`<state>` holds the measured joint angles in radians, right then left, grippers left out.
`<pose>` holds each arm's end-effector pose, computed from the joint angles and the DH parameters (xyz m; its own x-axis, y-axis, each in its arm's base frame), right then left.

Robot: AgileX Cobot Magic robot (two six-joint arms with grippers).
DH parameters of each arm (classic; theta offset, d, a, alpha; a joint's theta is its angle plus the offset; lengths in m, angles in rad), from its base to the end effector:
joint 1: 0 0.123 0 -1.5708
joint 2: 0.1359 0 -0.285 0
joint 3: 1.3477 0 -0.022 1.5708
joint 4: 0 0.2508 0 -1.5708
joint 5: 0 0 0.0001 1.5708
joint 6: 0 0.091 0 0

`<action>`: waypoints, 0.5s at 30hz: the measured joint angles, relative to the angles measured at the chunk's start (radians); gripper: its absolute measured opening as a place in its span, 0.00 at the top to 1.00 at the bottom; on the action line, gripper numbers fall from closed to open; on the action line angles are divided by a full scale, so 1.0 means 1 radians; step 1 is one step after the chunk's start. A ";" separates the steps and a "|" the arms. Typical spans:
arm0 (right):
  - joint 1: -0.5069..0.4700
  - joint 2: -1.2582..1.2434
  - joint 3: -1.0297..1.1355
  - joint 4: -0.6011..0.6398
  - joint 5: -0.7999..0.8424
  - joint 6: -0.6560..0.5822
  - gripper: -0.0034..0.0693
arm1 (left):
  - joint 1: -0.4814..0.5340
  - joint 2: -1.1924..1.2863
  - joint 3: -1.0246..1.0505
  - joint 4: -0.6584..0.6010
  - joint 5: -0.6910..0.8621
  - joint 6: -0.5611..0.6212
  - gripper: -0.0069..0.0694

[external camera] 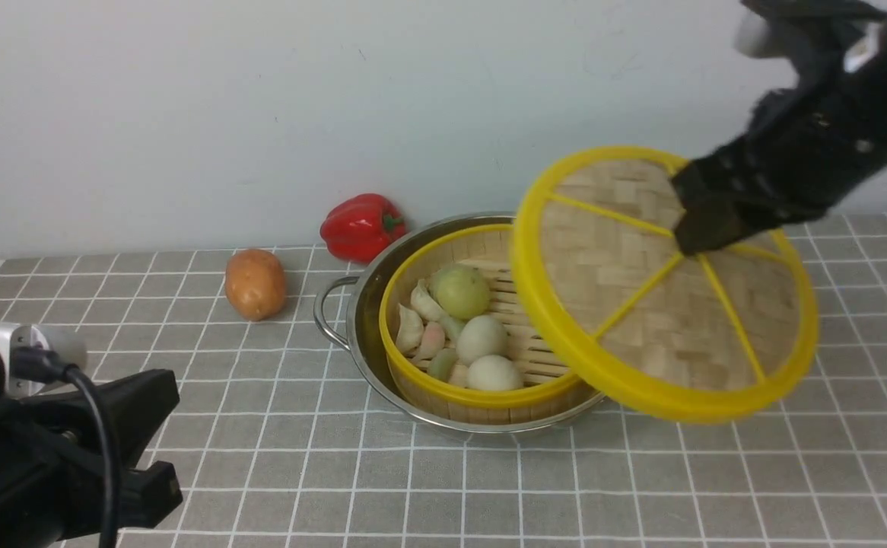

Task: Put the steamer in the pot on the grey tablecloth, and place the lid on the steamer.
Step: 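Place the bamboo steamer lid onto the steamer basket in the pot with the right gripper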

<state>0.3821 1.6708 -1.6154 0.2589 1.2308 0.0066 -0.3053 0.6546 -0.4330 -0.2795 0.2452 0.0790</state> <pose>0.3161 0.1507 0.3481 -0.8991 -0.2624 -0.3505 -0.3621 0.8957 0.2582 0.1275 -0.0466 0.2808 -0.4077 -0.0717 -0.9103 0.2867 0.9364 -0.2022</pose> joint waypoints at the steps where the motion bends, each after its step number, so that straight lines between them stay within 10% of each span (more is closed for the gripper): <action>1: 0.023 0.035 -0.052 -0.014 0.000 0.005 0.75 | 0.000 0.000 0.000 0.000 0.000 0.003 0.92; 15: 0.148 0.429 -0.367 -0.132 0.001 0.060 0.75 | 0.000 0.000 0.000 0.002 0.019 0.045 0.91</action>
<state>0.5302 2.1003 -1.9824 0.1268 1.2320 0.0666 -0.3053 0.6546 -0.4330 -0.2776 0.2640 0.1243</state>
